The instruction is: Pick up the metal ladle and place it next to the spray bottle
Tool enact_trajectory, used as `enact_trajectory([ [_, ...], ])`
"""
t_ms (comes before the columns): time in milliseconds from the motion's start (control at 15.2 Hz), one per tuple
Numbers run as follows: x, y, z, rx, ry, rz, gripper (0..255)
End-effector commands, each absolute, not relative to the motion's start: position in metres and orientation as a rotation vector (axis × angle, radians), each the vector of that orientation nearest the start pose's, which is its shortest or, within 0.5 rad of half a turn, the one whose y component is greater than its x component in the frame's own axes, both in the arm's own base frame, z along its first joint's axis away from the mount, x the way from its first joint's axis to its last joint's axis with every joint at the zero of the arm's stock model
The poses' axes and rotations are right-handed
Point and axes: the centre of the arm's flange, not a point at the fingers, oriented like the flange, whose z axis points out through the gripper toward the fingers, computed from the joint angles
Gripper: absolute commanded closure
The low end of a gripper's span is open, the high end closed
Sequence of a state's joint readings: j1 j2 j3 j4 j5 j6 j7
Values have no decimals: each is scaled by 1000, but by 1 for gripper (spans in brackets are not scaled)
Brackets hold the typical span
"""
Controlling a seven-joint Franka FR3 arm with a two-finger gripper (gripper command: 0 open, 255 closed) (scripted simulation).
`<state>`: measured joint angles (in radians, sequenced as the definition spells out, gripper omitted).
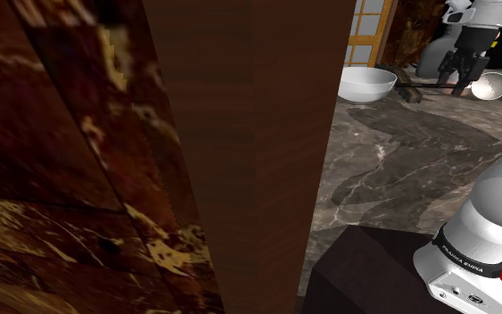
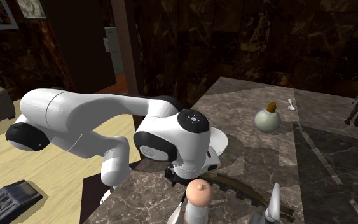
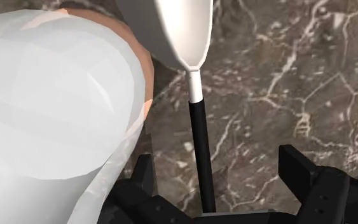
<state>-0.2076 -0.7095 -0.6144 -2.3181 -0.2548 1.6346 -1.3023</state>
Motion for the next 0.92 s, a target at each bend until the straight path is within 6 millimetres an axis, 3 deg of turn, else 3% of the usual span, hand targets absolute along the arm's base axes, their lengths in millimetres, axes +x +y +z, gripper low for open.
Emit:
enact_trajectory([
  [0, 204, -314, 533, -2860, -950, -113, 0],
  [66, 204, -314, 533, -2860, -950, -113, 0],
  [330, 203, -321, 582, -2860, -950, -113, 0],
  [858, 203, -321, 582, -2860, -950, -113, 0],
])
